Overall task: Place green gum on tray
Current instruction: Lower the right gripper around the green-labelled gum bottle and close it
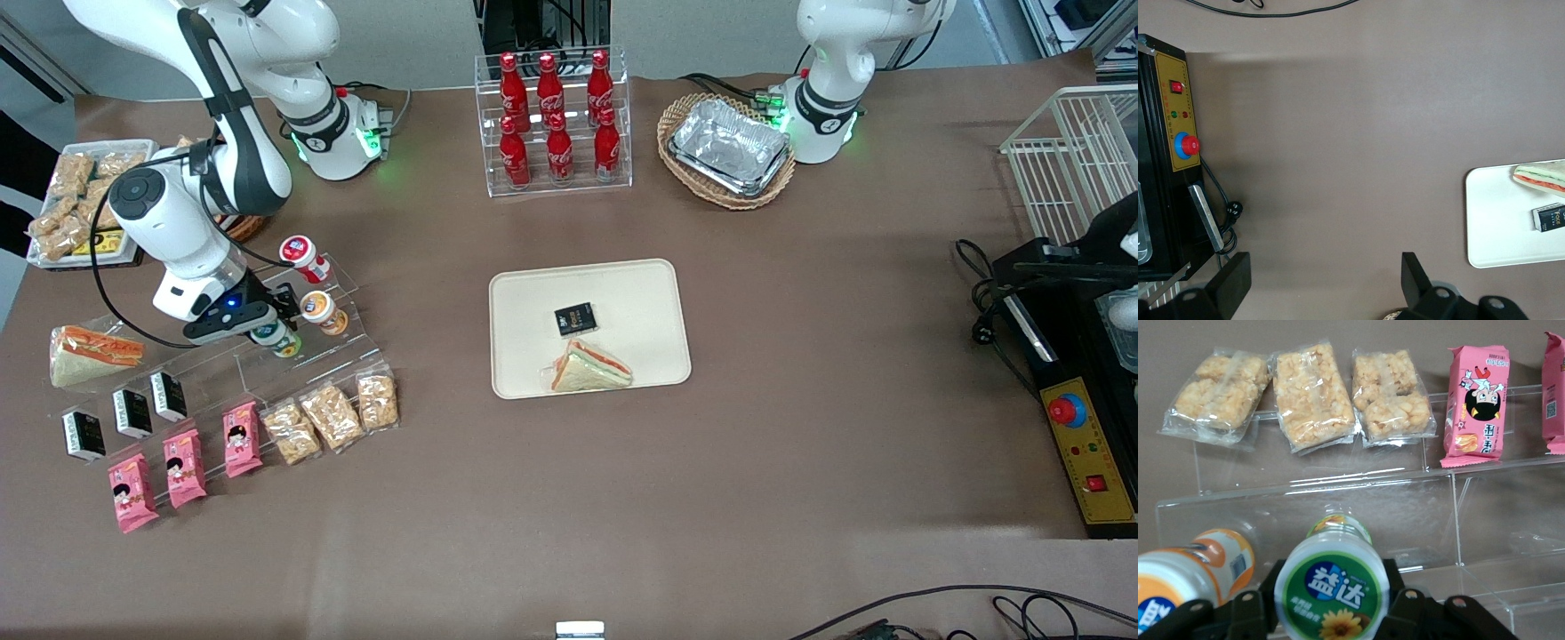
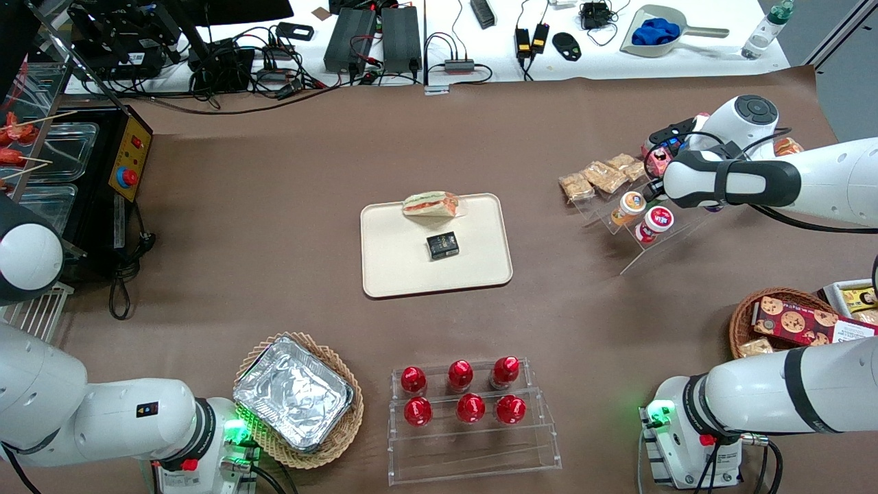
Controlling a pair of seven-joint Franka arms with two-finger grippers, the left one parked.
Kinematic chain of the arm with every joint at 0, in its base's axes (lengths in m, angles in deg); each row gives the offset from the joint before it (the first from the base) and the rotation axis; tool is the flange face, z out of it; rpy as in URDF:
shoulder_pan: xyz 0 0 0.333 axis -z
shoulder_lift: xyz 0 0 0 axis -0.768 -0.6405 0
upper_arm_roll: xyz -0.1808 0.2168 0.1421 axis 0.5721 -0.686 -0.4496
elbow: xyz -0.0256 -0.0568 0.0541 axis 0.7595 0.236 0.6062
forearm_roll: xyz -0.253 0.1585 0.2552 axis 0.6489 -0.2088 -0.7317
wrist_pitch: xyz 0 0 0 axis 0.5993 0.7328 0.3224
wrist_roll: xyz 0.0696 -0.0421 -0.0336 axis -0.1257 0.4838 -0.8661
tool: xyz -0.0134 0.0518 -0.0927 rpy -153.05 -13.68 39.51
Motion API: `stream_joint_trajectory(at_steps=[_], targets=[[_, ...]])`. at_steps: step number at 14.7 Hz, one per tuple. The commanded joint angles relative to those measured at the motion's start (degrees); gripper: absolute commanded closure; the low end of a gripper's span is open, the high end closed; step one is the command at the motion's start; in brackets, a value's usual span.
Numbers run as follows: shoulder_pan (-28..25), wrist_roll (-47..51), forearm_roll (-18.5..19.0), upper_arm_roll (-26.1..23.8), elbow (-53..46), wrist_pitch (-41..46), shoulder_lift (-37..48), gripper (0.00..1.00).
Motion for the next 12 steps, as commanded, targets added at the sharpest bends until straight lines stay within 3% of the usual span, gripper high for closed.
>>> stream_joint_trajectory(at_steps=[1,6,12], targets=[[-0.24,-0.49,-1.25,0.26,0.44,-1.48,-0.86,0.71],[-0.24,-0.49,-1.25,0.17,-3.84,1.57,-1.30,0.71],[-0.33,1.17,-2.30,0.08,-27.64,33.98,-1.65,0.70]])
